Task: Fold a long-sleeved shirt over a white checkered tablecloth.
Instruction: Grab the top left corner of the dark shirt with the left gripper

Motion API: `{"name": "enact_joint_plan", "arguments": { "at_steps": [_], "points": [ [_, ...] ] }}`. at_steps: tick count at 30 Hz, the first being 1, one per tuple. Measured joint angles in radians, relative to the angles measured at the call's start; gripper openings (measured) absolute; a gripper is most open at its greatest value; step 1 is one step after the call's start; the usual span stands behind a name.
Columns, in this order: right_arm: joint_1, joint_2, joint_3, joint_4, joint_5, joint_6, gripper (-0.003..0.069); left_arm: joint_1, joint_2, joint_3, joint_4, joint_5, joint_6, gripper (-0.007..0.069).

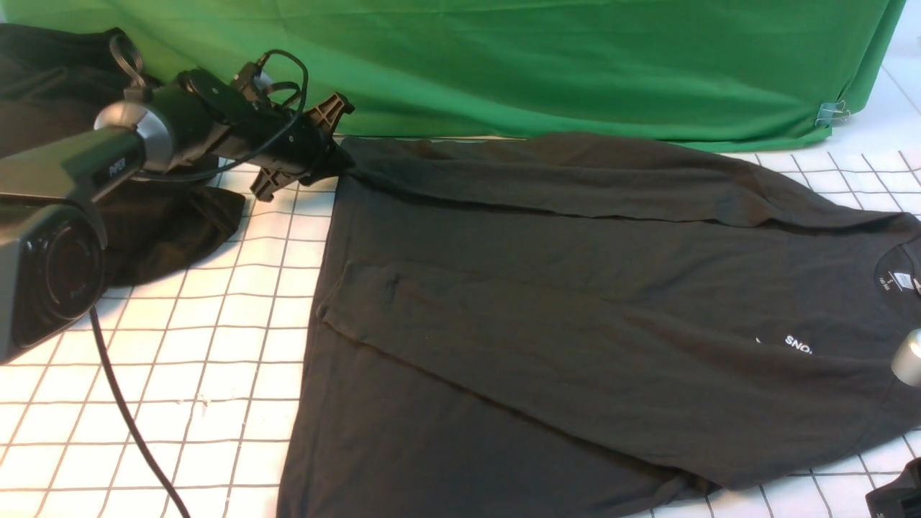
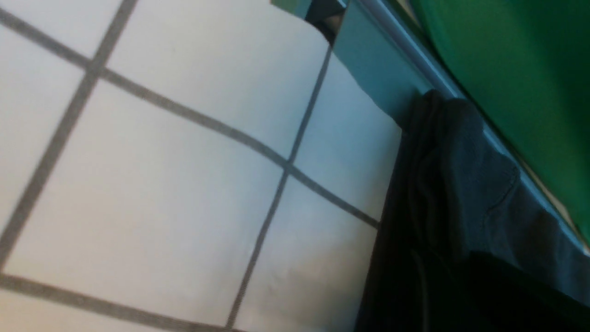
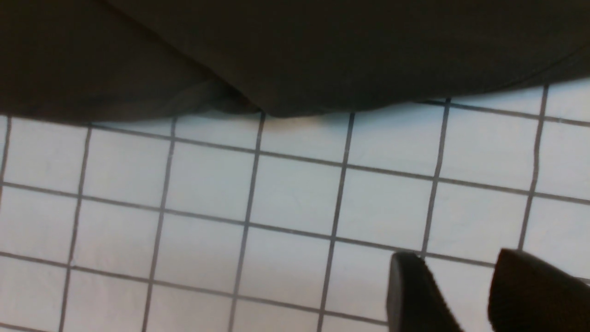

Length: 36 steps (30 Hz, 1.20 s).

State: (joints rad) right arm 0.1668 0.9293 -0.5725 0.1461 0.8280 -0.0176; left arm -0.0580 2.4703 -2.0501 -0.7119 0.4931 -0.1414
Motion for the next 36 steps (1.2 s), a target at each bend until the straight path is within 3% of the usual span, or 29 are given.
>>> {"name": "enact_joint_plan", "arguments": {
  "at_steps": [6,11,15,19,28,36],
  "points": [
    [0.0,0.0,0.0,0.0,-0.002,0.0,0.0239,0.001,0.0,-0.003,-0.009,-0.009,0.001,0.0242],
    [0.0,0.0,0.0,0.0,-0.016,0.0,0.0239,0.001,0.0,-0.003,-0.002,0.003,0.02,0.0273],
    [0.0,0.0,0.0,0.0,-0.019,0.0,0.0241,0.001,0.0,-0.003,0.001,0.011,0.05,0.0214],
    [0.0,0.0,0.0,0.0,-0.019,0.0,0.0241,0.002,0.0,-0.013,0.021,0.027,0.086,0.0042],
    [0.0,0.0,0.0,0.0,-0.019,0.0,0.0239,0.021,0.0,-0.183,0.061,0.183,0.112,0.0024],
    [0.0,0.0,0.0,0.0,-0.02,0.0,0.0241,0.02,0.0,-0.205,0.111,0.243,0.115,0.0024]
  ]
}}
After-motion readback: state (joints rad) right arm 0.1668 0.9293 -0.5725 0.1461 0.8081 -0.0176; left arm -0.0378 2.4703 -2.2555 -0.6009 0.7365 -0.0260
